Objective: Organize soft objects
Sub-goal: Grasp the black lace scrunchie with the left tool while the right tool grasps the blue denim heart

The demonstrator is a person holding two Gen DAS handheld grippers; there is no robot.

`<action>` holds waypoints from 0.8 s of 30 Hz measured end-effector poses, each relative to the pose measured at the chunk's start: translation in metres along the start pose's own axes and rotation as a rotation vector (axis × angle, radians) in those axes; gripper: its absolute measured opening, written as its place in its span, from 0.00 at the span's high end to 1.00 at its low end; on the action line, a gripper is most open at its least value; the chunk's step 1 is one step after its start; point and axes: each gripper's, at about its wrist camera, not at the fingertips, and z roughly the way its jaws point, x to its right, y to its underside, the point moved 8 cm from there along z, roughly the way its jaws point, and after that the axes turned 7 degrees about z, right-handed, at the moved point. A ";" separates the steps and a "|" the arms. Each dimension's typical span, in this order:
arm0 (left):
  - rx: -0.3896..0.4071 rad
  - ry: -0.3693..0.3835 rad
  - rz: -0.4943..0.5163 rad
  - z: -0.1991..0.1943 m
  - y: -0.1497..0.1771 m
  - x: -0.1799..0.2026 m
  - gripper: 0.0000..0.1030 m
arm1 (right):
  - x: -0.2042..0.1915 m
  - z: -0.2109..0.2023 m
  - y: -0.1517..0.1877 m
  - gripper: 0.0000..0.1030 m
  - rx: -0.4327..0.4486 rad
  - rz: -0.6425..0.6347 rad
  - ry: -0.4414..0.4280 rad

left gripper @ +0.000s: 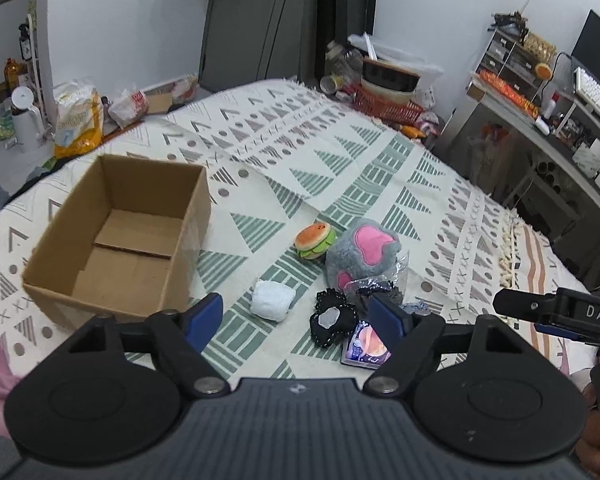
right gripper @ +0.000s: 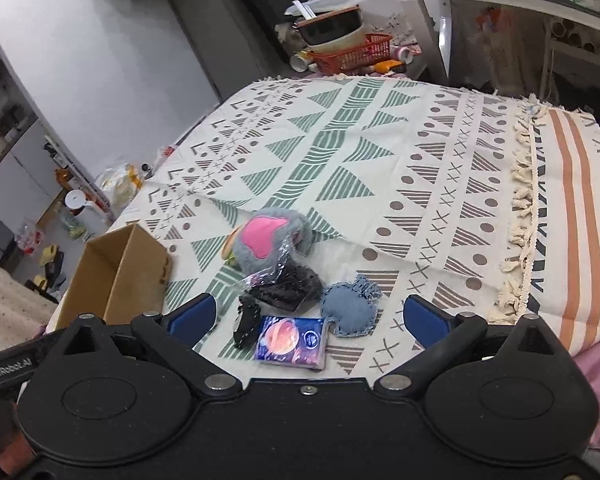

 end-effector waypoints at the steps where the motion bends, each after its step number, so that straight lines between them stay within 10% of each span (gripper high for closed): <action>1: -0.009 0.006 -0.001 0.005 0.000 0.001 0.25 | 0.001 0.004 0.000 0.02 -0.004 0.004 0.005; 24: -0.172 0.088 0.049 0.118 0.017 0.022 0.29 | 0.047 0.073 0.004 0.19 -0.128 0.249 0.029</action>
